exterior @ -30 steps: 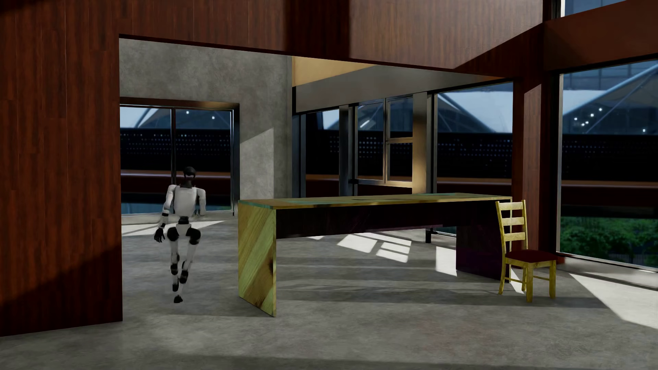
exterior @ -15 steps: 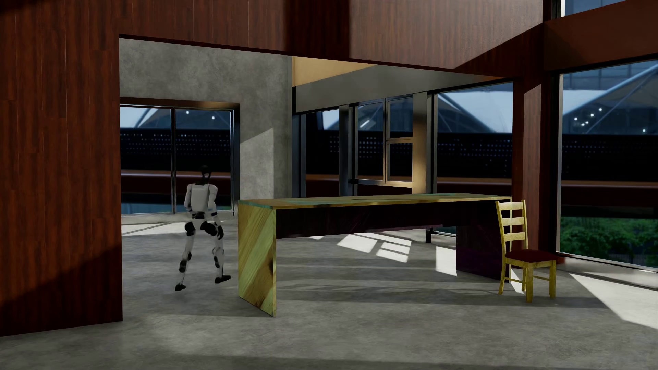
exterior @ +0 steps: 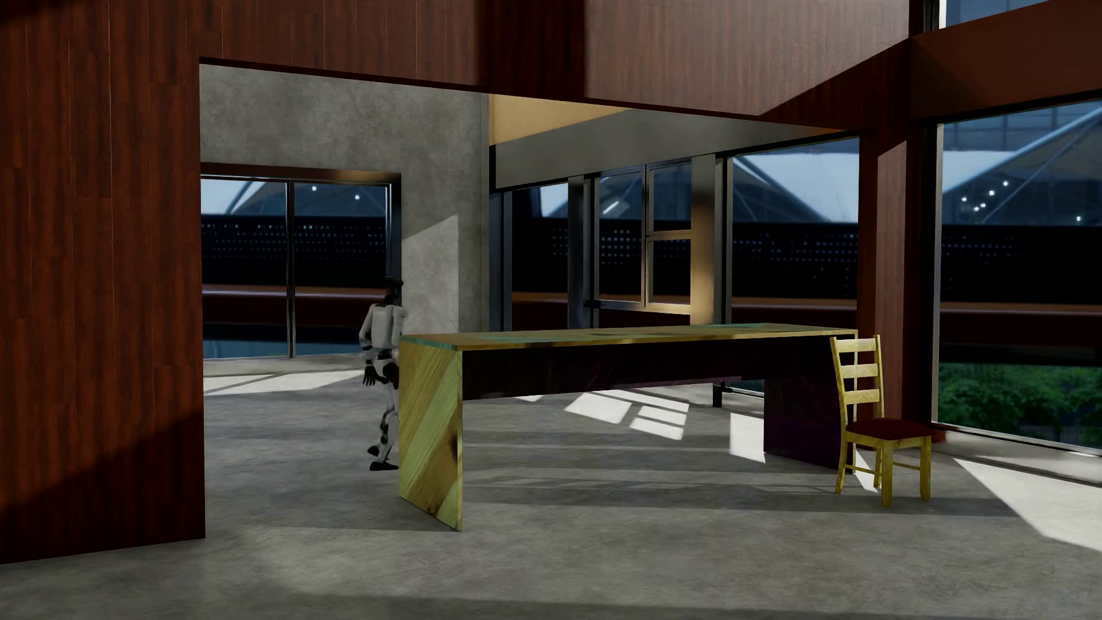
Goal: Avoid the desk
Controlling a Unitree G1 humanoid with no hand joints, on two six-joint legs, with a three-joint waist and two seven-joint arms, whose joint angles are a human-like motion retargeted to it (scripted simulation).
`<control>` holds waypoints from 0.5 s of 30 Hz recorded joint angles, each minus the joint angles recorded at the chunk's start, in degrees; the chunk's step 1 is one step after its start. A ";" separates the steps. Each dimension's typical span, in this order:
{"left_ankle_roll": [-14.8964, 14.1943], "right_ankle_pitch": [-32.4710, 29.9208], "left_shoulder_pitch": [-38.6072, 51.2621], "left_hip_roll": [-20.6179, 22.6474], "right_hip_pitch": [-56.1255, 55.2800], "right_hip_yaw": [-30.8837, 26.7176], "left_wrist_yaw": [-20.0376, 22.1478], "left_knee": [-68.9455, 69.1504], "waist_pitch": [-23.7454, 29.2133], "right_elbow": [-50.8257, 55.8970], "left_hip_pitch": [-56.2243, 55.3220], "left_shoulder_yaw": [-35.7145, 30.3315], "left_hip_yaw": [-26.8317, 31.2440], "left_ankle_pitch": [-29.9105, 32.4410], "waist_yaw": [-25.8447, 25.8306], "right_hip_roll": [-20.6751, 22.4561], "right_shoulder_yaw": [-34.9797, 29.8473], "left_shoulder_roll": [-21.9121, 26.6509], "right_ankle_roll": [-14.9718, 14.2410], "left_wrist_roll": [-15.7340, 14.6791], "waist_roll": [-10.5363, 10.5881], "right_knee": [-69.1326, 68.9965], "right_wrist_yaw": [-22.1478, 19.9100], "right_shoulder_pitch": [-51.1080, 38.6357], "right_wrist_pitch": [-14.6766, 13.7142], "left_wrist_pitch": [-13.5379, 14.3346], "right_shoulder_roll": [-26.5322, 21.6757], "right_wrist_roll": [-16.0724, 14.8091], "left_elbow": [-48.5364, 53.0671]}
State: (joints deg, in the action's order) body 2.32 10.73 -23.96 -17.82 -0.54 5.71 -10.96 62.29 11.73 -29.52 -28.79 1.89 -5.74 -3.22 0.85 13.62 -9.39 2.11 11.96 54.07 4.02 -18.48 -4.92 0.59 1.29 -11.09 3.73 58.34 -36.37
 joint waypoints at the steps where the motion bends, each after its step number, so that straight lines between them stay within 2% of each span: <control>1: 0.62 2.16 -1.48 -0.15 2.70 -2.27 0.67 -12.10 -0.07 8.34 -0.70 0.25 -2.76 0.76 0.79 0.41 -4.19 -0.83 -0.38 -0.83 0.34 0.22 0.27 -0.45 -5.00 0.80 -0.82 -5.20 0.20; 2: -1.83 3.97 -2.49 2.00 5.49 -4.07 1.35 -27.16 -0.14 17.47 -0.13 -0.01 -4.28 1.13 1.33 0.51 -8.14 -1.27 -0.67 -0.81 0.64 1.03 0.24 -0.62 -9.46 1.16 -1.55 -12.37 0.11; 3: -3.63 5.61 -3.27 6.13 8.57 -5.30 1.12 -42.71 -0.26 26.36 1.25 -0.47 -3.59 1.26 1.59 0.11 -12.17 -1.51 -0.96 -0.69 0.78 2.25 0.51 -0.71 -12.52 1.16 -2.06 -22.44 -0.29; 4: -8.00 7.12 -3.67 9.46 11.42 -5.59 0.78 -52.34 -0.30 34.81 1.94 -1.36 -3.94 0.22 1.53 -0.48 -16.29 -1.24 -1.28 0.25 0.75 2.47 0.44 -1.69 -14.19 1.09 -2.87 -32.46 -0.74; 5: -8.72 7.89 -3.65 11.67 13.40 -5.04 0.27 -53.76 -0.27 42.46 2.02 -2.26 -5.53 -0.65 1.39 -1.14 -19.66 -0.75 -1.94 1.61 0.63 0.64 0.03 -3.32 -14.78 0.92 -3.78 -40.72 -1.33; 6: -5.09 6.58 -3.37 13.67 15.31 -4.35 -0.01 -49.67 -0.19 48.84 1.93 -2.16 -3.99 2.29 1.43 -1.88 -22.17 -0.66 -2.59 2.33 0.31 -2.52 0.31 -5.49 -14.52 0.38 -4.53 -46.91 -1.75; 7: -1.56 3.39 -3.06 15.67 16.84 -4.02 1.02 -45.40 -0.17 53.66 2.04 -1.37 -0.76 7.21 1.65 -2.81 -23.65 -0.98 -3.34 3.03 -0.22 -5.73 0.79 -7.79 -13.31 -0.80 -5.12 -51.08 -1.80; 8: -0.32 -2.45 -3.02 15.36 16.51 -3.32 2.90 -40.46 -0.09 57.01 3.20 -0.03 -1.48 10.57 1.81 -4.00 -24.72 -1.75 -4.27 3.09 -0.88 -12.83 1.09 -10.08 -11.82 -1.90 -5.48 -53.99 -1.44; 9: 0.21 -8.55 -3.05 14.36 12.98 -2.69 5.09 -33.20 0.15 58.98 2.94 1.60 -3.08 6.19 2.12 -5.69 -25.61 -2.69 -8.67 2.31 -1.67 -24.88 0.89 -12.49 -10.58 -2.57 -5.65 -56.01 -0.72; 10: -0.07 -15.48 -2.91 13.28 7.84 -1.72 7.22 -27.96 0.32 60.11 4.06 3.24 -4.43 0.72 2.46 -8.03 -26.70 -3.29 -16.65 0.79 -2.44 -38.14 0.24 -14.16 -9.69 -2.58 -5.41 -58.19 0.17; 11: -0.47 -19.99 -2.15 12.91 2.36 -0.49 8.49 -26.13 0.42 60.90 6.86 4.29 -5.99 -3.29 2.55 -11.54 -27.74 -3.40 -17.21 -0.72 -3.19 -48.61 -0.45 -15.36 -9.00 -2.77 -5.45 -60.44 0.62; 13: -1.23 -14.68 1.51 13.95 -8.13 3.04 9.17 -28.23 0.51 62.24 14.57 4.73 -7.25 -7.69 1.79 -19.10 -28.12 -1.73 -12.99 -2.36 -4.44 -58.88 -1.62 -15.65 -9.42 -3.05 -6.21 -60.59 0.71; 15: -1.98 -14.57 6.53 16.10 -16.79 7.21 8.67 -32.46 0.38 63.86 22.02 2.96 -6.48 -10.38 0.20 -24.83 -27.85 0.90 -12.06 -1.48 -5.25 -56.52 -1.78 -13.35 -9.45 -3.44 -7.31 -60.02 0.82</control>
State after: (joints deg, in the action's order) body 0.34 -3.84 -17.43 -1.72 -17.34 12.92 -2.29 29.82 12.12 34.33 -6.77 4.85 -12.22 -13.61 1.05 -11.21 -37.24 3.00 -0.11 52.59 -1.24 -75.00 -6.70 -12.75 -8.15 -14.53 -3.58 -1.67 -35.55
